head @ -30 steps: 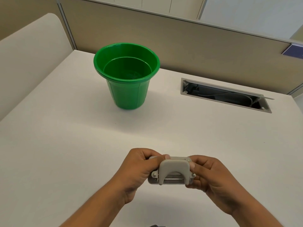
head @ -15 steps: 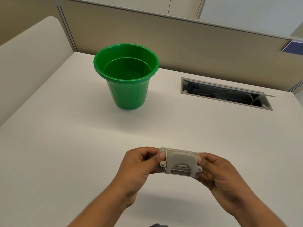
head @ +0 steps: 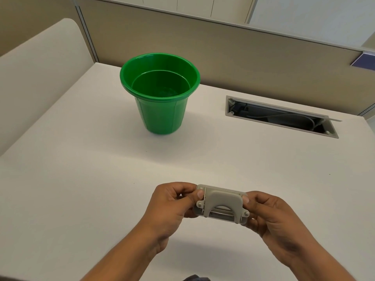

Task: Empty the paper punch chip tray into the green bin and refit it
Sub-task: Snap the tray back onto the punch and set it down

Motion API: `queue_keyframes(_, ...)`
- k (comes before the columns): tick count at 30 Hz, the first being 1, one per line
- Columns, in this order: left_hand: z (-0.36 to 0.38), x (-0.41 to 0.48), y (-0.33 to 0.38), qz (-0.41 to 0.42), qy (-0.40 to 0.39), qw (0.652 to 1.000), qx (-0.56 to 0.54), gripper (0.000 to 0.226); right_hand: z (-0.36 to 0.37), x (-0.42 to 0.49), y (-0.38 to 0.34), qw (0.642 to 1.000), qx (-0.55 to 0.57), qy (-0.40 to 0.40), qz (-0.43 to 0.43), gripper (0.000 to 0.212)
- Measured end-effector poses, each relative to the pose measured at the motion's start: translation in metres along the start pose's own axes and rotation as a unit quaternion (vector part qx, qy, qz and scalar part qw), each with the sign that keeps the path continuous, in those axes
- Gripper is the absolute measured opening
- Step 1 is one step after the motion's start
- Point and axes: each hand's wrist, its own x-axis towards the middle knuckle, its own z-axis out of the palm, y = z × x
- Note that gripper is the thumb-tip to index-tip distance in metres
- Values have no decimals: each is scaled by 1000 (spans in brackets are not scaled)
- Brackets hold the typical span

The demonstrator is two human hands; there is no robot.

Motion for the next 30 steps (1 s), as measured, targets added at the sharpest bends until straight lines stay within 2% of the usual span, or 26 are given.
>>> queue_keyframes(6, 0, 2, 4, -32, -17, 999, -15, 30, -4, 2, 0, 999, -45, -9, -25, 32)
queue_keyframes(11, 3, 3, 0, -36, 9, 999, -24, 27, -4, 2, 0, 998, -54, -12, -43, 30)
queue_keyframes(21, 9, 10, -20, -65, 56, 996, -33, 30, -6, 13, 21, 1000, -1, 12, 27, 29)
queue_keyframes(25, 8, 20, -27, -75, 71, 995, -16, 20, -13, 25, 34, 998, 8, 47, 50, 34)
queue_keyframes(30, 9, 33, -39, -77, 62, 993, 70, 30, -17, 43, 50, 992, 27, 108, 63, 21)
